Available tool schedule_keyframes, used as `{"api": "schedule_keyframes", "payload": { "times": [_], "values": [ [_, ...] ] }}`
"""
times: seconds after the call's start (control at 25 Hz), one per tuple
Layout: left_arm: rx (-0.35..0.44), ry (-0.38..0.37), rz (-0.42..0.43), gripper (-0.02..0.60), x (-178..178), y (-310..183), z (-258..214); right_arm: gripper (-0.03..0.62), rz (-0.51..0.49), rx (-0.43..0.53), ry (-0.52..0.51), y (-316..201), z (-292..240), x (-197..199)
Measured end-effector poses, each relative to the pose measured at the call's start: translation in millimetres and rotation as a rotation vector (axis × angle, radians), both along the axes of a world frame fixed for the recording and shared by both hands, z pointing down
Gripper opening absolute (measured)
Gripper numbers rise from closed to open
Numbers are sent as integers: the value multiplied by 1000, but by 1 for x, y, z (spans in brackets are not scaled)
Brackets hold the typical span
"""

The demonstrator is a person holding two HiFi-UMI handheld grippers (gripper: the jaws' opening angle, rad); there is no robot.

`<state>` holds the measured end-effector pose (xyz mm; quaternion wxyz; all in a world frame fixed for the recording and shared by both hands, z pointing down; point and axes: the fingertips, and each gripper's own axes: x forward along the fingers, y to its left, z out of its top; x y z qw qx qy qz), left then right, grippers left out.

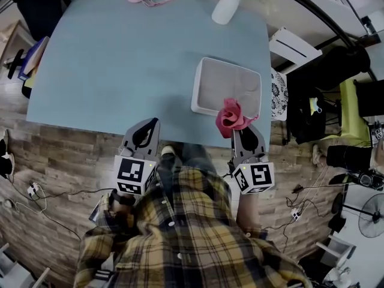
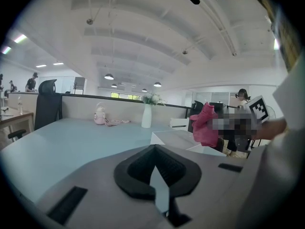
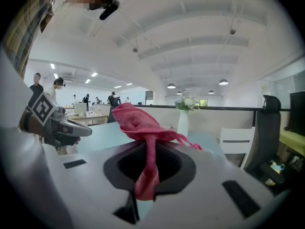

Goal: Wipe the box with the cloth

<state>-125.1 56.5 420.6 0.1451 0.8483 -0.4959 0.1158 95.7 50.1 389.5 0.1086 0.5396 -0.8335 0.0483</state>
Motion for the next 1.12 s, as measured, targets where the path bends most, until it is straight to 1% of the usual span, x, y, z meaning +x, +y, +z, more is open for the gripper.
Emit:
{"api": "schedule_keyframes", "payload": {
  "times": [0.88, 1.12],
  "values": [
    [4, -4, -34, -9, -9, 0, 0, 41, -3, -12, 7, -1, 2, -1],
    [11, 0, -30, -9, -7, 0, -2, 41, 0, -7, 14, 1, 1, 0]
  ]
}}
